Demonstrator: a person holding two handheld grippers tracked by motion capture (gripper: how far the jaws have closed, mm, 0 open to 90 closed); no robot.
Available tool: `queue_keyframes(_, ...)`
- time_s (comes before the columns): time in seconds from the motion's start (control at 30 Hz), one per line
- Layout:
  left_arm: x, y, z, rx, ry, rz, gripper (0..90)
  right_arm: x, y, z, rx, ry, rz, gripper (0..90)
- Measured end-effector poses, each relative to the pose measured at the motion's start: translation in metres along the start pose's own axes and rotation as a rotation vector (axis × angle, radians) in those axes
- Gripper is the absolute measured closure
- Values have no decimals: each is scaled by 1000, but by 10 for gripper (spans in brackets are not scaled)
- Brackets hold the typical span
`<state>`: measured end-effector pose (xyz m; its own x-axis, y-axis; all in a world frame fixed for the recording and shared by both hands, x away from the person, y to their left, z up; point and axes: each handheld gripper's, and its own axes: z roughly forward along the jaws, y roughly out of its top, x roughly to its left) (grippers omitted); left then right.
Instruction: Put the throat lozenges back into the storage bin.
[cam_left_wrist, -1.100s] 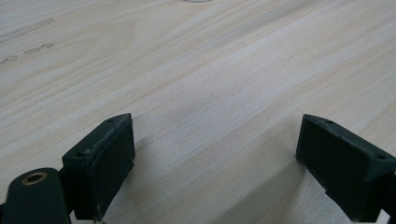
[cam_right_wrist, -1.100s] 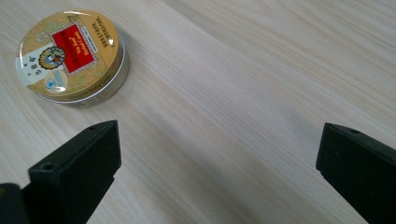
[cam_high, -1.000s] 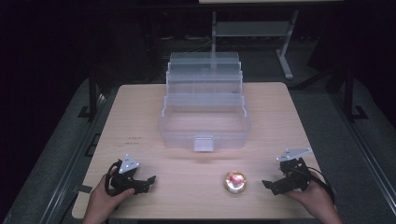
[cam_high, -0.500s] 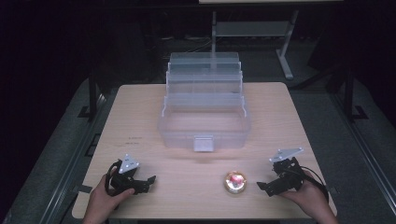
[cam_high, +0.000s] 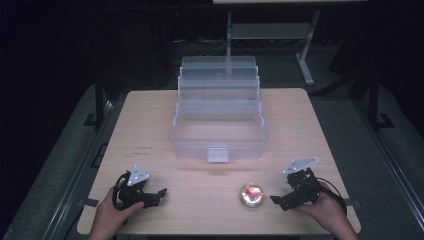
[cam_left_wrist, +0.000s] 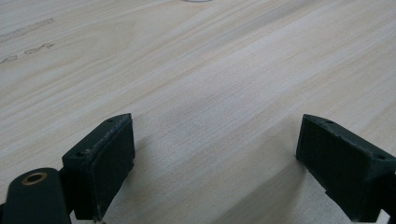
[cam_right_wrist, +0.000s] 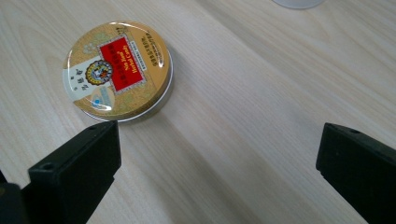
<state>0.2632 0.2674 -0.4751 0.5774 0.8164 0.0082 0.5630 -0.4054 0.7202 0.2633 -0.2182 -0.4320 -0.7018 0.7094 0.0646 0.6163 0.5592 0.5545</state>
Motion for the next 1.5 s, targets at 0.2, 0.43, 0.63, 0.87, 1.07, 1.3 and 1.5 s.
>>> queue_keyframes(0.2, 0, 0, 0, 0, 0, 0, 107, 5, 4, 4, 6, 11, -17, 0)
queue_keyframes(0.43, 0, 0, 0, 0, 0, 0, 107, 6, 7, 5, 8, 15, -26, 0)
queue_keyframes(0.63, 0, 0, 0, 0, 0, 0, 107, 8, 10, 4, 6, 14, -31, 0)
queue_keyframes(0.87, 0, 0, 0, -2, 0, -2, 107, 14, 20, 7, 4, 27, -64, 0)
queue_keyframes(1.07, 0, 0, 0, -2, 0, -2, 107, 19, 28, 12, 12, 44, -81, 0)
queue_keyframes(1.3, 0, 0, 0, -2, 0, -2, 107, 26, 37, 16, 17, 52, -113, 0)
queue_keyframes(1.5, 0, 0, 0, -2, 0, -2, 107, 32, 44, 20, 26, 64, -135, 0)
